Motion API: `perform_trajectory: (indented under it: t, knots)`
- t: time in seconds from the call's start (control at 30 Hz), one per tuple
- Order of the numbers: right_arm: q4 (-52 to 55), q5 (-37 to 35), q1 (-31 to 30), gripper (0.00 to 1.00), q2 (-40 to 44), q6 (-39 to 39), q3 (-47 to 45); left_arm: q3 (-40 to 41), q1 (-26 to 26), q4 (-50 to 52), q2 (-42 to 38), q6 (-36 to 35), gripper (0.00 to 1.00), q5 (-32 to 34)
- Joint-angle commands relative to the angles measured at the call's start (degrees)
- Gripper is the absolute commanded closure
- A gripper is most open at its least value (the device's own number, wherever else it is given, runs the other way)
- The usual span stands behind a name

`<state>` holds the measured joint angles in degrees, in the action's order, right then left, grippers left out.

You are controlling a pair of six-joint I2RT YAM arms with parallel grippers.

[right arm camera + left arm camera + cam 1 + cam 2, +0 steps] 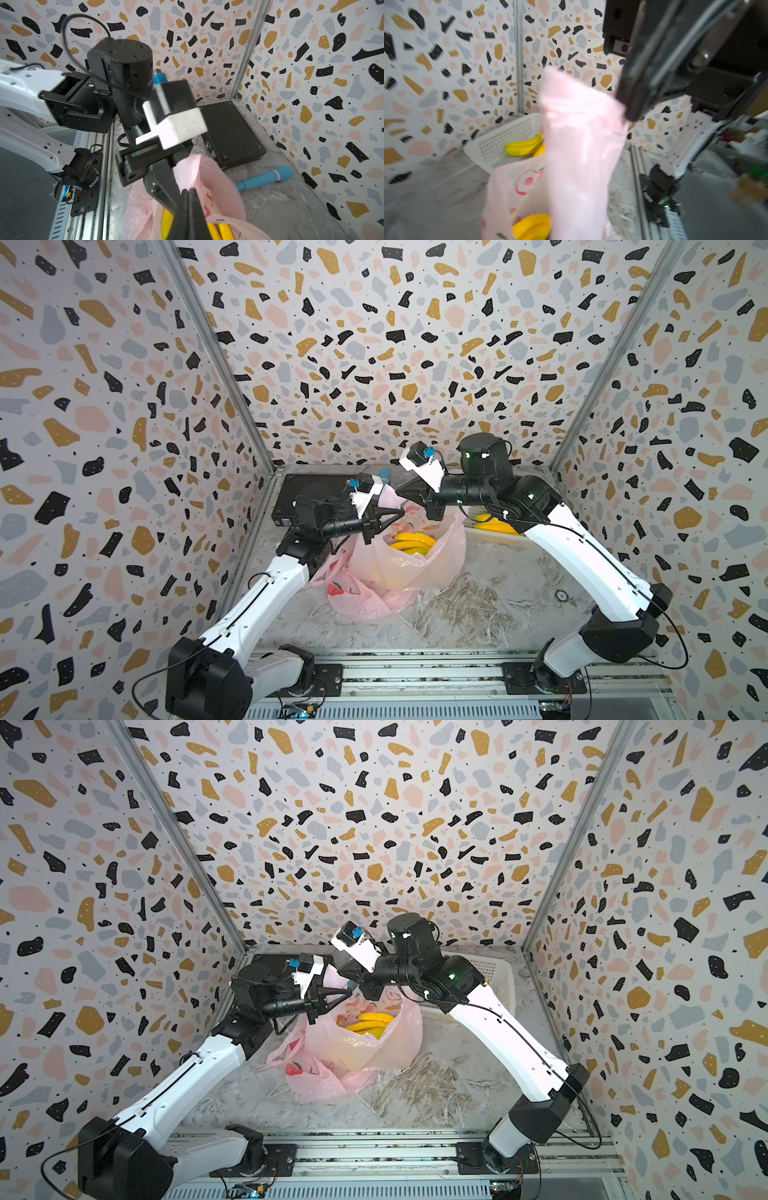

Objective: Place the banana into a plastic bag & tie a knot
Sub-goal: Adjust the plastic bag at the center of the board.

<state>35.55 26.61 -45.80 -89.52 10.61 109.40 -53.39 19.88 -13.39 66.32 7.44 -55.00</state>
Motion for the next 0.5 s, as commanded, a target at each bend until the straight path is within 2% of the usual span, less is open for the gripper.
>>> perform_trajectory:
  t: [0.0,0.13,0.27,0.37,0.47]
  knots:
    - [-0.6,1.6,0.2,1.00,1.0,-0.7,2.4,1.4,0.8,-0.6,-3.9,0.5,1.00,5.2]
    - [-0.9,1.8,0.2,0.97,1.4,-0.3,1.9,3.1,1.0,0.8,-7.6,1.1,1.00,9.9]
    - [-3.7,5.1,0.2,0.58,2.4,-1.1,-0.5,4.2,1.9,2.4,-10.4,0.9,1.00,12.6]
    - [-6.8,8.9,0.2,0.39,3.6,-2.1,-3.1,3.8,2.3,4.2,-10.8,0.6,1.00,15.0]
    - [-10.2,11.0,0.2,0.27,4.8,-3.3,-6.0,3.5,2.7,4.9,-10.9,0.8,1.00,16.9]
